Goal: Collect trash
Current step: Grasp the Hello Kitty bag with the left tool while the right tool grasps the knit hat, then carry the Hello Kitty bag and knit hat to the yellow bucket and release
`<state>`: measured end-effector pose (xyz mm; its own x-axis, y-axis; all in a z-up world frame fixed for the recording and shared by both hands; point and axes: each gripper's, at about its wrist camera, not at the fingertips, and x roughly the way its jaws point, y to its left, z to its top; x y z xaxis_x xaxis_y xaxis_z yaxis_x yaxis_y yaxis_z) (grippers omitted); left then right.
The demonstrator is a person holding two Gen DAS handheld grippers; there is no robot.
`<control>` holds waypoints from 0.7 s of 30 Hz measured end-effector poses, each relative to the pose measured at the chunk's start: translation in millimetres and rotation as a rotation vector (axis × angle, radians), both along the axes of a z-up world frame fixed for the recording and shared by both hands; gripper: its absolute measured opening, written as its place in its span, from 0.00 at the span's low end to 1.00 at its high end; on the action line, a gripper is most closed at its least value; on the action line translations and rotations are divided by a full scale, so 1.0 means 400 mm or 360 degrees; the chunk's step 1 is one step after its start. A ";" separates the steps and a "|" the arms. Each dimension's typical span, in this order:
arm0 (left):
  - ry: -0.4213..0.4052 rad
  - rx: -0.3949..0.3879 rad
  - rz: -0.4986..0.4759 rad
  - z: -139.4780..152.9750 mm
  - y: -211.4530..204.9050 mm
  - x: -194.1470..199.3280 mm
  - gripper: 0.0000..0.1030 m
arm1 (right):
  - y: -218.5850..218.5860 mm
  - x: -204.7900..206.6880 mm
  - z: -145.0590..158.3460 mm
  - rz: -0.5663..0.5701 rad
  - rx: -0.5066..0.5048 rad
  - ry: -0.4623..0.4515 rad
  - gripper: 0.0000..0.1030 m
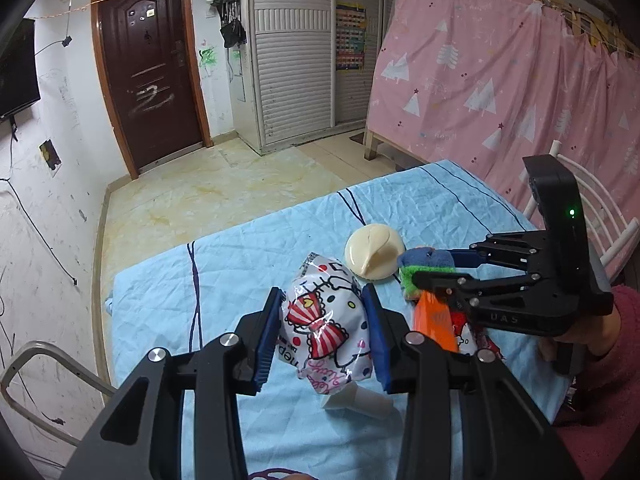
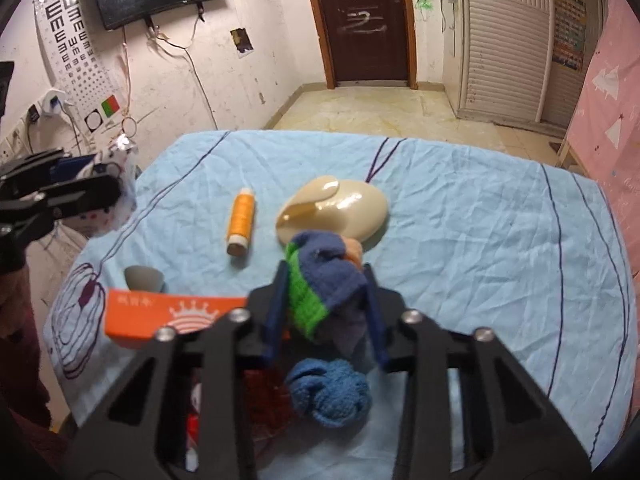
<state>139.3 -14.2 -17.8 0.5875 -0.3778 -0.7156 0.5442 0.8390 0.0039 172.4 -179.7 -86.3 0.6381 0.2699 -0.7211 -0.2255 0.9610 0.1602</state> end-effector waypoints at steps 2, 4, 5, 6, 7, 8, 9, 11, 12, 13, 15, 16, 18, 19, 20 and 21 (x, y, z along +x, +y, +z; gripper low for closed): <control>-0.0005 0.0003 0.0010 0.006 -0.001 -0.008 0.31 | -0.004 -0.010 0.005 -0.0005 0.0004 -0.0027 0.24; -0.0014 0.0010 0.0020 0.012 -0.002 -0.017 0.31 | -0.012 -0.023 0.018 -0.0018 0.0019 -0.0068 0.24; -0.0019 0.0013 0.0026 0.017 -0.004 -0.023 0.31 | -0.019 -0.029 0.026 -0.0023 0.0027 -0.0084 0.24; -0.0023 0.0015 0.0028 0.020 -0.006 -0.025 0.31 | -0.028 -0.035 0.034 -0.0030 0.0033 -0.0103 0.24; -0.0032 0.0019 0.0032 0.025 -0.011 -0.031 0.31 | -0.036 -0.048 0.048 -0.0038 0.0044 -0.0136 0.24; -0.0041 0.0020 0.0035 0.032 -0.014 -0.036 0.31 | -0.042 -0.053 0.059 -0.0042 0.0052 -0.0153 0.24; -0.0050 0.0020 0.0035 0.040 -0.023 -0.042 0.31 | -0.051 -0.066 0.071 -0.0048 0.0064 -0.0179 0.24; -0.0071 0.0026 0.0028 0.052 -0.040 -0.054 0.31 | -0.072 -0.088 0.090 -0.0064 0.0078 -0.0221 0.24; -0.0085 0.0029 0.0020 0.060 -0.053 -0.060 0.31 | -0.084 -0.101 0.100 -0.0074 0.0087 -0.0241 0.24; -0.0091 0.0030 0.0013 0.065 -0.063 -0.065 0.31 | -0.093 -0.110 0.107 -0.0083 0.0093 -0.0255 0.24; -0.0112 0.0039 -0.0011 0.076 -0.095 -0.078 0.31 | -0.123 -0.137 0.122 -0.0112 0.0106 -0.0295 0.24; -0.0119 0.0045 -0.0023 0.080 -0.110 -0.083 0.31 | -0.137 -0.151 0.127 -0.0129 0.0111 -0.0314 0.24; -0.0128 0.0053 -0.0045 0.086 -0.138 -0.090 0.31 | -0.163 -0.171 0.137 -0.0159 0.0123 -0.0348 0.24; -0.0132 0.0060 -0.0061 0.088 -0.158 -0.094 0.31 | -0.182 -0.186 0.144 -0.0179 0.0135 -0.0370 0.24; -0.0135 0.0067 -0.0074 0.091 -0.176 -0.098 0.31 | -0.195 -0.194 0.149 -0.0192 0.0144 -0.0383 0.24; -0.0138 0.0072 -0.0086 0.092 -0.192 -0.102 0.31 | -0.207 -0.202 0.153 -0.0205 0.0150 -0.0395 0.24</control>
